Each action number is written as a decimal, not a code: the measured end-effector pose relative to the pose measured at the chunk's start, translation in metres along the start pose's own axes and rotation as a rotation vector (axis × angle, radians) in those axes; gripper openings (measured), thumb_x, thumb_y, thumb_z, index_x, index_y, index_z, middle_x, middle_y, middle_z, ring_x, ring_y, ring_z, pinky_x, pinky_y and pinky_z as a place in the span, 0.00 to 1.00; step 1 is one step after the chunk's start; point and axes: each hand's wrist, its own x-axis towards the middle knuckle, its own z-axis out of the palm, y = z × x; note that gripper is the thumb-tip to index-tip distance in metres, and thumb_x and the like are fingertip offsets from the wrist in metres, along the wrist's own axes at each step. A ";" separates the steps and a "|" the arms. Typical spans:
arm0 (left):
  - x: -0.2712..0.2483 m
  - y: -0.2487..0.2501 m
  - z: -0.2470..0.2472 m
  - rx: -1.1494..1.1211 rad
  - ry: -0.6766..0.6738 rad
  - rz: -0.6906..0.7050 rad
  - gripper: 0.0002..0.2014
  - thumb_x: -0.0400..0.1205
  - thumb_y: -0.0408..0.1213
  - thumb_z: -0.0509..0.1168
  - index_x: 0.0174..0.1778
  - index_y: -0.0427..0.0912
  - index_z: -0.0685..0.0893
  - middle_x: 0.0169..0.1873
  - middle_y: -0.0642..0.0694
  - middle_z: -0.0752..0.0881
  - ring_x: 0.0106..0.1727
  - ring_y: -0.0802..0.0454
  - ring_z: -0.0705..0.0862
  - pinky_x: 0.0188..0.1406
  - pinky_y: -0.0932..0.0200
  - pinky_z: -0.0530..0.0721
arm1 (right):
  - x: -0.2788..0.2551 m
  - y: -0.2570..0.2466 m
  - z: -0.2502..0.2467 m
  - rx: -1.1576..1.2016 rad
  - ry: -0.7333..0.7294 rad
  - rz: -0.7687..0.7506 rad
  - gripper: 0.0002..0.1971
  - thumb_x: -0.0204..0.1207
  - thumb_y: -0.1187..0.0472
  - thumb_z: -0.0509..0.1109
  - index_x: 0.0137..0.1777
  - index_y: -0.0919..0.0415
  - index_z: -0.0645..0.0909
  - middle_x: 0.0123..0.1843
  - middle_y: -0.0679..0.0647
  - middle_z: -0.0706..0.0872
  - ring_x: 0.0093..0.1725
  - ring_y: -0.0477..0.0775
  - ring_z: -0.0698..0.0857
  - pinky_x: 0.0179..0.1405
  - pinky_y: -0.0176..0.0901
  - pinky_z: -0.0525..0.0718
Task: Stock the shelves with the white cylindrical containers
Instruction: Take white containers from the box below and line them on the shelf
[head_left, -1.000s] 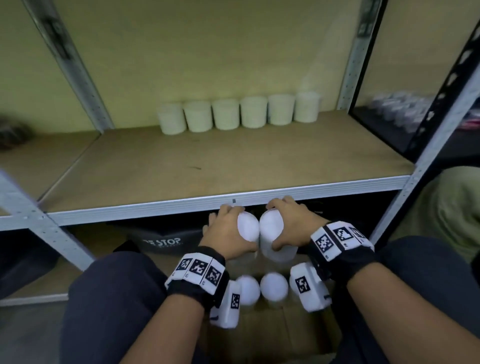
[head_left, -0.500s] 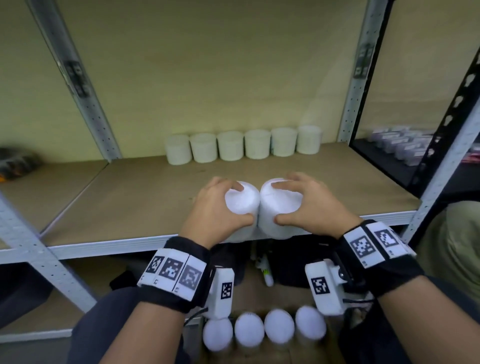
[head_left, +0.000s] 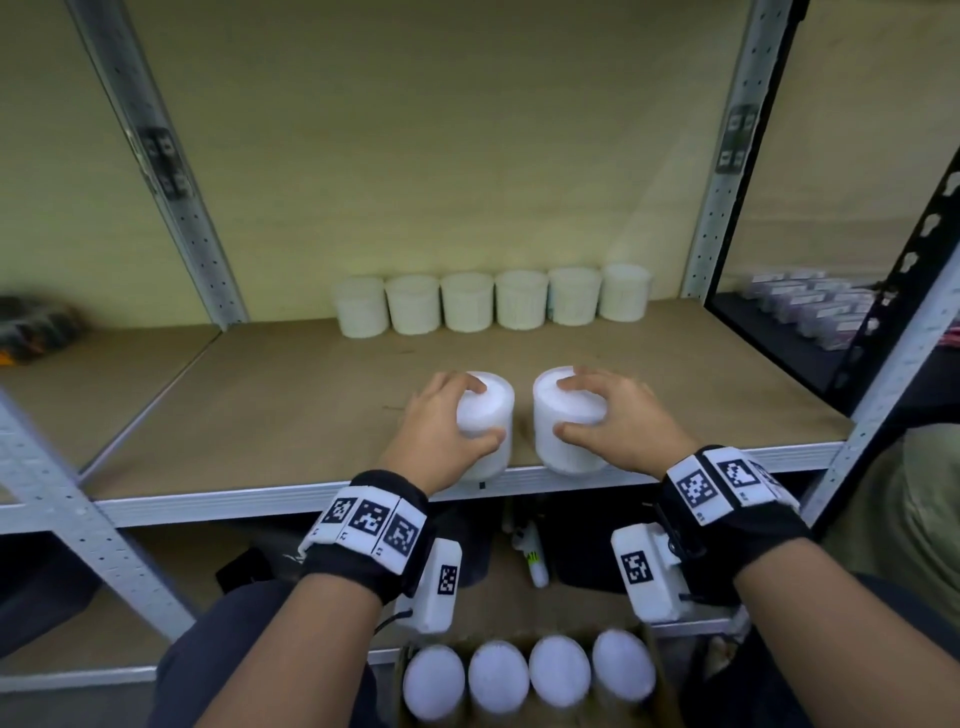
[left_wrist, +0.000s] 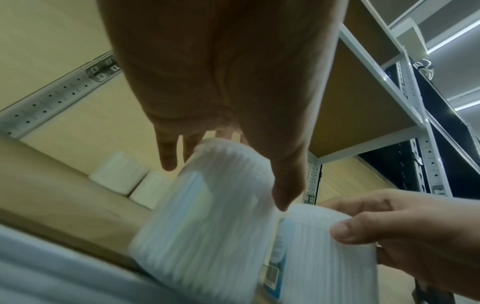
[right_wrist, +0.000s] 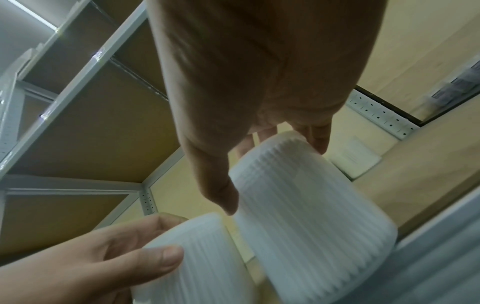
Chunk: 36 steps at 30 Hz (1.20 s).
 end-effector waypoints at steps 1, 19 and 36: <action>-0.001 0.000 -0.001 0.028 -0.011 0.004 0.23 0.72 0.52 0.72 0.62 0.55 0.77 0.65 0.55 0.75 0.71 0.49 0.71 0.70 0.47 0.72 | -0.001 0.000 0.000 -0.035 -0.023 0.000 0.31 0.69 0.50 0.77 0.74 0.49 0.76 0.81 0.47 0.69 0.81 0.57 0.63 0.81 0.48 0.62; -0.005 0.023 -0.017 0.116 0.058 0.098 0.07 0.81 0.40 0.65 0.47 0.45 0.89 0.50 0.49 0.86 0.55 0.54 0.80 0.50 0.64 0.73 | -0.010 -0.008 -0.015 -0.164 0.028 -0.067 0.12 0.79 0.58 0.68 0.61 0.53 0.85 0.66 0.50 0.82 0.71 0.50 0.72 0.68 0.40 0.70; 0.098 0.066 0.047 0.119 -0.029 0.183 0.08 0.80 0.37 0.65 0.47 0.42 0.90 0.49 0.45 0.90 0.51 0.48 0.86 0.53 0.54 0.85 | 0.061 0.053 -0.045 -0.153 0.129 0.147 0.11 0.78 0.62 0.69 0.59 0.57 0.87 0.63 0.54 0.87 0.64 0.57 0.83 0.64 0.46 0.80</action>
